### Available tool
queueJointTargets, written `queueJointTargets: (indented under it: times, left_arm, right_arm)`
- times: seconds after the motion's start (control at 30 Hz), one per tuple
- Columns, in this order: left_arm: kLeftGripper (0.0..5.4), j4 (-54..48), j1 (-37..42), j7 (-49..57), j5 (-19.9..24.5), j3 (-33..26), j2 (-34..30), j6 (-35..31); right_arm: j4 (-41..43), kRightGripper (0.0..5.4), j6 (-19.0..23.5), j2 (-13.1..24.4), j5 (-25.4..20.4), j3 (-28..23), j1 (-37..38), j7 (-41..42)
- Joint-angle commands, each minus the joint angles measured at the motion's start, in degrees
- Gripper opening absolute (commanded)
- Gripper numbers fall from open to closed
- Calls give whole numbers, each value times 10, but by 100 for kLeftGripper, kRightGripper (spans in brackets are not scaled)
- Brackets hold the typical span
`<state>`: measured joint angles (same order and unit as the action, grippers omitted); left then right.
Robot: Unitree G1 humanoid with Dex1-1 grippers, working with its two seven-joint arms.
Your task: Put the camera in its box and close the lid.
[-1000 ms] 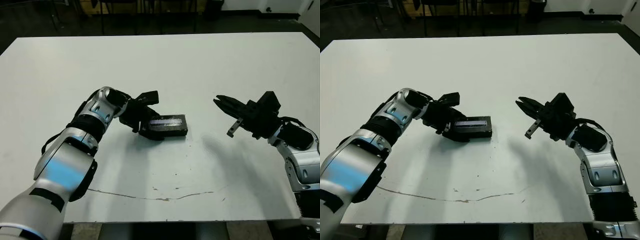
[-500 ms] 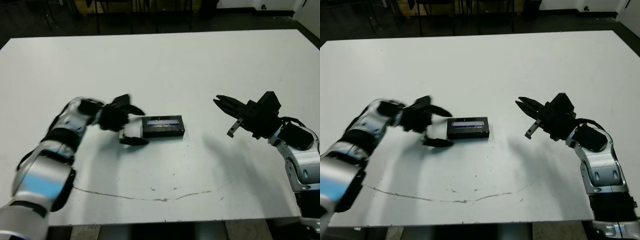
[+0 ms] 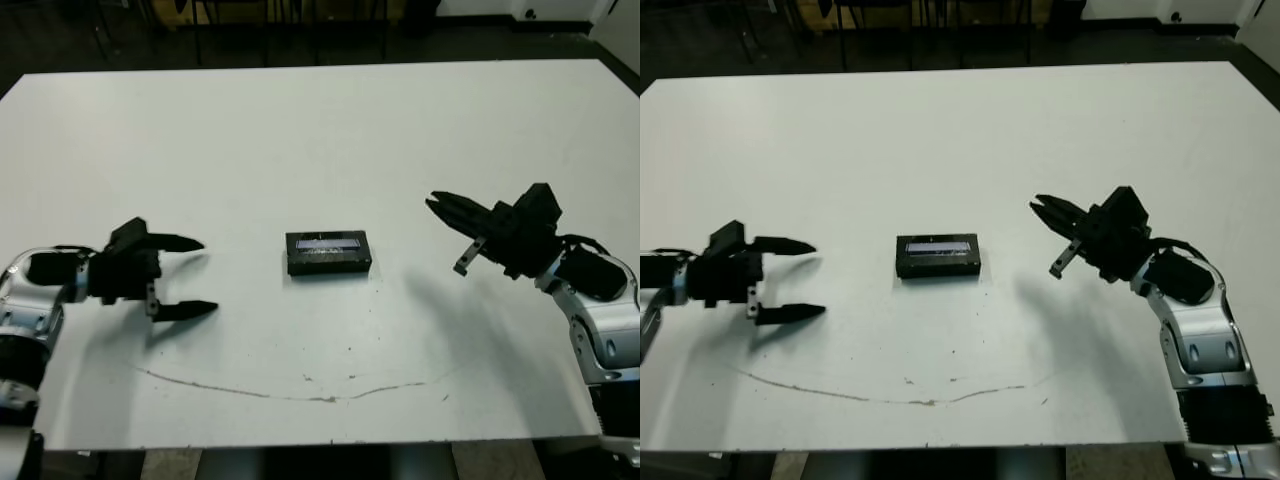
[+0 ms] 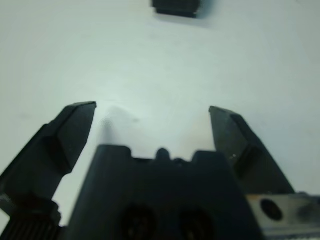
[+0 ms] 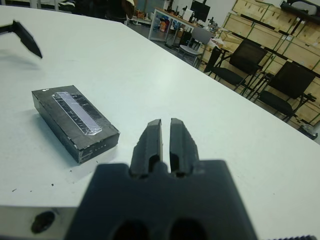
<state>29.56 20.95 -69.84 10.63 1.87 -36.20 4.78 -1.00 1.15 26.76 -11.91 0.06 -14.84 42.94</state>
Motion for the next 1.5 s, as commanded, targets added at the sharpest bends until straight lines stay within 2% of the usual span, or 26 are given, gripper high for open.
queueJointTargets:
  times: [0.03, 0.17, 0.27, 0.37, 0.6, 0.7, 0.8, 0.93, 1.2, 1.33, 1.5]
  left_arm:
    - [510, -122, -47, 132, 30, -51, 44, -71]
    - [439, -273, -85, 298, 66, -73, 150, -114]
    - [384, -376, -92, 408, 54, -46, 218, -165]
    - [326, -420, -87, 465, 45, -8, 262, -197]
    - [189, -397, -52, 532, 11, 79, 346, -228]
    - [132, -362, -44, 548, -18, 106, 362, -229]
    - [75, -345, -40, 569, -50, 135, 372, -268]
    - [1, -307, -39, 573, -65, 153, 380, -294]
    - [1, -239, -53, 601, -82, 146, 396, -318]
    - [1, -206, -51, 594, -77, 133, 396, -326]
    - [1, -184, -48, 580, -76, 125, 387, -342]
  right_arm:
    - [4, 0, 14, 3, 4, 3, 14, -5]
    - [9, 0, 13, 3, 10, 2, 18, -16]
    - [9, 0, 6, 2, 12, 2, 19, -19]
    - [13, 0, 7, 1, 16, 2, 21, -25]
    - [30, 0, 17, 1, 21, 1, 29, -42]
    - [36, 0, 20, 3, 24, 2, 33, -48]
    - [39, 0, 23, 2, 22, 1, 34, -49]
    - [45, 0, 27, 2, 21, 3, 36, -51]
    - [43, 0, 28, 1, 13, 2, 37, -46]
    - [36, 0, 17, 0, 12, 3, 35, -41]
    - [36, 0, 28, -1, 8, 2, 35, -40]
